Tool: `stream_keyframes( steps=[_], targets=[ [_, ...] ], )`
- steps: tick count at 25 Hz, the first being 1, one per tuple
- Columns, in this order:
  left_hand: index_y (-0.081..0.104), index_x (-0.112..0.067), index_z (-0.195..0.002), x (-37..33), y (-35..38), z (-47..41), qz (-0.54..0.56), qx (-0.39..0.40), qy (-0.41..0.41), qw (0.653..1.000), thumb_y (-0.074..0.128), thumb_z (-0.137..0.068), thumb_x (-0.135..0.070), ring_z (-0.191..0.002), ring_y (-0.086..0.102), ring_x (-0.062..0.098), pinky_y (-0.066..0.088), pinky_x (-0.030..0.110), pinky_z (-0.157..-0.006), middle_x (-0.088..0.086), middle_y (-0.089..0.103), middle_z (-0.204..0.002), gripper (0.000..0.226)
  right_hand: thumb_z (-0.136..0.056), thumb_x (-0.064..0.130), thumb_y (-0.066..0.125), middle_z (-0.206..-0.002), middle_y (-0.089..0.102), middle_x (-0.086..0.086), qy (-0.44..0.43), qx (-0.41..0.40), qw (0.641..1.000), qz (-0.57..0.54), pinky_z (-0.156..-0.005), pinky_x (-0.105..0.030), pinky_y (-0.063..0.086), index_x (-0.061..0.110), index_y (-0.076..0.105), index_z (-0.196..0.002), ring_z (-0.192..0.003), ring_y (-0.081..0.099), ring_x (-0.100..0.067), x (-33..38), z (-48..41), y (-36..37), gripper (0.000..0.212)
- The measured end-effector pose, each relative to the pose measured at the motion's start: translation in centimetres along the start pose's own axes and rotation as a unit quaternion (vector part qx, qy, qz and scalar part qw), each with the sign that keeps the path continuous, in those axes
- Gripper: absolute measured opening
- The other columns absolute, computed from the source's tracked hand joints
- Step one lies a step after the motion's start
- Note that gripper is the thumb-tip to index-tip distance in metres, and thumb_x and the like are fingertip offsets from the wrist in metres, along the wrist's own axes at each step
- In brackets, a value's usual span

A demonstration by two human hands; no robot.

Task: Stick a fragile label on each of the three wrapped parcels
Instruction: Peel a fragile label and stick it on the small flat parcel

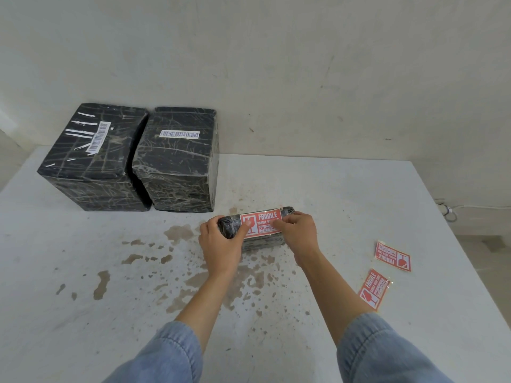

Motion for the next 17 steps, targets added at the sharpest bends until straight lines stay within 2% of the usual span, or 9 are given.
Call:
stream_keyframes(
  steps=[2, 6, 8, 11, 12, 13, 15, 17],
  targets=[
    [0.052, -0.016, -0.115, 0.0, 0.0, 0.0, 0.001, -0.002, 0.001, 1.000, 0.073, -0.068, -0.050, -0.111, 0.048, 0.022, 0.047, 0.037, -0.089, 0.004, 0.048, -0.118, 0.062, -0.078, 0.013, 0.072, -0.113, 0.061, -0.013, -0.017, -0.012, 1.000, 0.007, -0.073, -0.030, 0.052, 0.007, 0.064, -0.057, -0.102, 0.064, -0.025, 0.5, 0.3, -0.2, 0.023],
    [0.051, -0.016, -0.116, -0.1, 0.1, 0.0, 0.001, -0.001, 0.004, 1.000, 0.072, -0.069, -0.051, -0.112, 0.047, 0.021, 0.044, 0.032, -0.085, 0.003, 0.048, -0.119, 0.062, -0.075, 0.015, 0.074, -0.115, 0.060, -0.017, -0.042, -0.022, 0.999, 0.021, -0.082, -0.035, 0.053, 0.018, 0.056, -0.052, -0.106, 0.062, -0.026, 0.5, 0.5, -0.3, 0.030],
    [0.050, -0.016, -0.117, -0.1, 0.0, 0.0, -0.001, 0.001, 0.002, 1.000, 0.072, -0.070, -0.050, -0.114, 0.045, 0.020, 0.041, 0.030, -0.083, 0.003, 0.047, -0.120, 0.061, -0.076, 0.017, 0.074, -0.118, 0.059, -0.017, -0.037, -0.017, 0.999, 0.020, -0.081, -0.033, 0.054, 0.018, 0.057, -0.056, -0.101, 0.063, -0.023, 0.4, 0.5, -0.2, 0.026],
    [0.050, -0.016, -0.118, -0.1, 0.1, 0.0, 0.000, 0.002, 0.000, 1.000, 0.071, -0.071, -0.049, -0.114, 0.045, 0.020, 0.039, 0.028, -0.081, 0.003, 0.047, -0.120, 0.061, -0.080, 0.019, 0.073, -0.119, 0.057, -0.012, -0.049, -0.042, 0.998, 0.012, -0.064, -0.014, 0.043, 0.014, 0.058, -0.083, -0.091, 0.057, -0.015, 1.1, 2.0, -0.9, 0.016],
    [0.051, -0.016, -0.118, -0.1, 0.1, 0.0, 0.001, 0.001, 0.000, 1.000, 0.072, -0.071, -0.049, -0.114, 0.046, 0.020, 0.039, 0.028, -0.081, 0.003, 0.047, -0.120, 0.061, -0.080, 0.020, 0.073, -0.122, 0.053, -0.008, -0.063, -0.058, 0.996, 0.008, -0.067, -0.011, 0.040, 0.014, 0.054, -0.096, -0.096, 0.053, -0.014, 1.2, 2.8, -1.3, 0.025],
    [0.051, -0.016, -0.118, 0.0, 0.1, -0.1, 0.002, 0.001, -0.001, 1.000, 0.072, -0.071, -0.049, -0.114, 0.046, 0.021, 0.040, 0.029, -0.082, 0.003, 0.047, -0.120, 0.061, -0.079, 0.022, 0.074, -0.126, 0.048, -0.005, -0.084, -0.069, 0.994, 0.012, -0.075, -0.011, 0.039, 0.015, 0.048, -0.109, -0.105, 0.050, -0.014, 1.2, 3.6, -1.3, 0.040],
    [0.051, -0.016, -0.117, 0.0, 0.1, -0.1, 0.003, 0.001, -0.003, 1.000, 0.071, -0.070, -0.050, -0.113, 0.047, 0.020, 0.043, 0.030, -0.083, 0.003, 0.048, -0.120, 0.061, -0.075, 0.030, 0.078, -0.136, 0.039, -0.003, -0.111, -0.067, 0.991, 0.034, -0.093, -0.020, 0.036, 0.015, 0.036, -0.132, -0.124, 0.041, -0.016, 1.0, 4.9, -0.3, 0.072],
    [0.051, -0.017, -0.117, 0.1, 0.1, -0.2, 0.002, 0.003, -0.003, 1.000, 0.071, -0.070, -0.050, -0.114, 0.047, 0.020, 0.044, 0.031, -0.084, 0.002, 0.048, -0.120, 0.061, -0.071, 0.033, 0.080, -0.145, 0.033, -0.003, -0.091, -0.060, 0.994, 0.017, -0.103, -0.026, 0.032, 0.015, 0.024, -0.143, -0.135, 0.033, -0.017, 0.1, 5.3, 1.1, 0.094]
  ],
)
Point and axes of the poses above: each hand's wrist, its own z-axis away from the middle knuckle, its own y-axis out of the palm, x = y × z, the point moved 9 cm from there along -z, towards the middle knuckle
